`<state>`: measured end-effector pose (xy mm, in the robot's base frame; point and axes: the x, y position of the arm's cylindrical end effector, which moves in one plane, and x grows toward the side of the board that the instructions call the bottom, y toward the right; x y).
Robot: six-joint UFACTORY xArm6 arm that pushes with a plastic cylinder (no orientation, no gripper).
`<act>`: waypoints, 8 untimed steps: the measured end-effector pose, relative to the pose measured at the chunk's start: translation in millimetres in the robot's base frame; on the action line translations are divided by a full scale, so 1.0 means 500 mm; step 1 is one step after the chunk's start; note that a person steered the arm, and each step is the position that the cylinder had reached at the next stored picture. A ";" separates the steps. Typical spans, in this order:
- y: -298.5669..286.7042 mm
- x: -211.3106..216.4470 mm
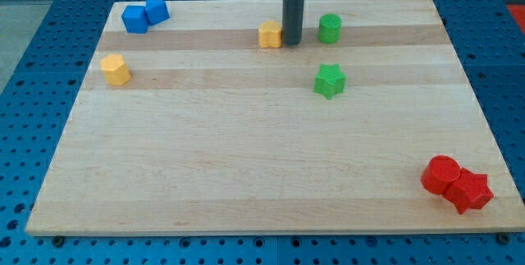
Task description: Move the yellow heart closer to the yellow hexagon
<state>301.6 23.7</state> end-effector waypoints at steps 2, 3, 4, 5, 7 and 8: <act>-0.094 0.022; -0.093 0.025; 0.025 0.017; 0.015 -0.086; -0.096 -0.088; -0.142 -0.056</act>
<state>273.7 -47.2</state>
